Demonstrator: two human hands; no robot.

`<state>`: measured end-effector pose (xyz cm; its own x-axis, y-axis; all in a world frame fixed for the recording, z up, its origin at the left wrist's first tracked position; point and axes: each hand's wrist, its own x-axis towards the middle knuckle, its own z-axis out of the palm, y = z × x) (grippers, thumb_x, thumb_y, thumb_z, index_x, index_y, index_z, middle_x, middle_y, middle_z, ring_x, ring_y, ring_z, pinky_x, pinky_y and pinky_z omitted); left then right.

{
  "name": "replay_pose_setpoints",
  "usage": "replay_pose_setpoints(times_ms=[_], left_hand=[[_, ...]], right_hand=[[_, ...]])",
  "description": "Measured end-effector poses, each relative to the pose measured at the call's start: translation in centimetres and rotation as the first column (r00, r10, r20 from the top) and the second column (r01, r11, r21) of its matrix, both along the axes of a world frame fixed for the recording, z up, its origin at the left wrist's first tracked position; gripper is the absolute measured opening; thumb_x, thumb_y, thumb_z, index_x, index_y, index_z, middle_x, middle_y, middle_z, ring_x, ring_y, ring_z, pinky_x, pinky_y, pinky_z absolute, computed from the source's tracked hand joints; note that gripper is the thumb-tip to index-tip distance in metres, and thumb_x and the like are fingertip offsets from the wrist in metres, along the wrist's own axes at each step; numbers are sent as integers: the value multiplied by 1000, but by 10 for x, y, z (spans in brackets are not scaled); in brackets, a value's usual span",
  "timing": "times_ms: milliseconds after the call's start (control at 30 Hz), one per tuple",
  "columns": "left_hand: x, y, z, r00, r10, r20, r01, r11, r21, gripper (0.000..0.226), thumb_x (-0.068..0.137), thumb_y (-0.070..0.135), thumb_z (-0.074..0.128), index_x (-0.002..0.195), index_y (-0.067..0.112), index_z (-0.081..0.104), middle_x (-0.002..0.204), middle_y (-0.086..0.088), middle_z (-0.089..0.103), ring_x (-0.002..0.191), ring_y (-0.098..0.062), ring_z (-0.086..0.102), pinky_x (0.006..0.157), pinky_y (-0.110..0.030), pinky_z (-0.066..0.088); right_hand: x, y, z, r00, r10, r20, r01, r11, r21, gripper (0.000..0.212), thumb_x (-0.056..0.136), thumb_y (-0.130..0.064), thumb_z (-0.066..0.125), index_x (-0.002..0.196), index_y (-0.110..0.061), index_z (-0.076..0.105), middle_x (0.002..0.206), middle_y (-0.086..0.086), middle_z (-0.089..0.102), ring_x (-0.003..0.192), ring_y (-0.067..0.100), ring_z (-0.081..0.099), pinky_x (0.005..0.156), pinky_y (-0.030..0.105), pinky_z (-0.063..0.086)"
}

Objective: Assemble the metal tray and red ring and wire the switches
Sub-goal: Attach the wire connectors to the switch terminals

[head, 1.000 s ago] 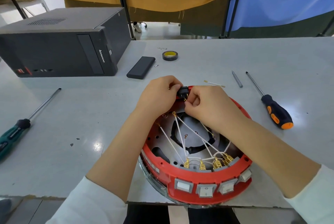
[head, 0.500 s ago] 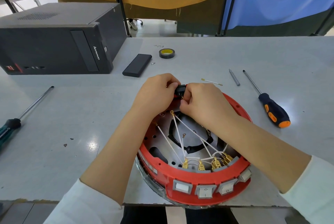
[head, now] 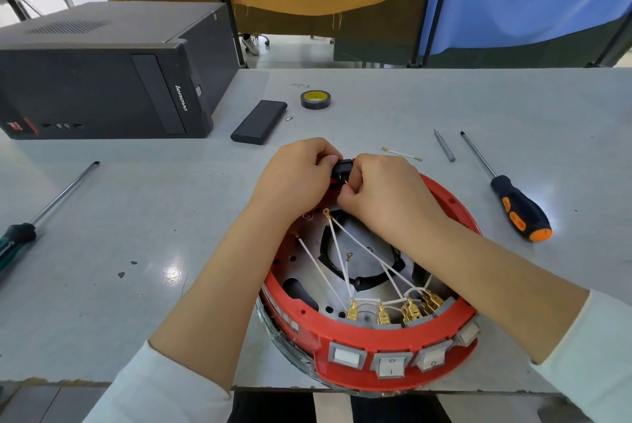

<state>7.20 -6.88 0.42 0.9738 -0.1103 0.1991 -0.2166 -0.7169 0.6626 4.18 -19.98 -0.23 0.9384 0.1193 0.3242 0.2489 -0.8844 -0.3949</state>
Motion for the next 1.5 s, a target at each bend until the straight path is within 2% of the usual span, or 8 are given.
replay_pose_setpoints(times_ms=[300,467,900,1267,1500], left_hand=[[0,0,-1,1000,0,-1,0,1000,7,21,97,21,48,99,26,68,99,7,67,89,-13,57,72,-26,41],[-1,0,1,1000,-2,-2,2,1000,10,20,97,22,48,98,26,68,101,5,69,92,-15,59,75,-27,45],[-1,0,1,1000,2,-10,-1,1000,13,20,98,22,48,99,27,68,102,5,68,93,-13,58,73,-26,43],[-1,0,1,1000,0,-8,0,1000,0,20,97,21,49,99,25,69,100,4,69,93,-15,59,76,-26,44],[-1,0,1,1000,0,-16,0,1000,-3,21,97,22,49,100,26,69,99,5,68,91,-14,59,74,-27,44]], right_hand=[[1,1,-2,1000,10,5,-10,999,37,9,81,-16,57,78,-8,60,73,7,62,69,23,56,61,37,48],[1,0,-2,1000,0,12,0,998,58,8,80,-14,57,73,-10,57,66,3,58,64,19,53,55,30,41],[-1,0,1,999,24,-34,-21,997,72,9,83,-14,56,78,-7,59,66,6,62,59,22,60,62,38,52],[-1,0,2,998,24,-50,-19,995,99,9,82,-13,57,77,-6,59,61,5,62,57,19,60,62,39,53],[-1,0,2,999,23,-48,-19,996,85,9,83,-15,56,78,-8,58,66,5,62,58,20,60,62,38,52]])
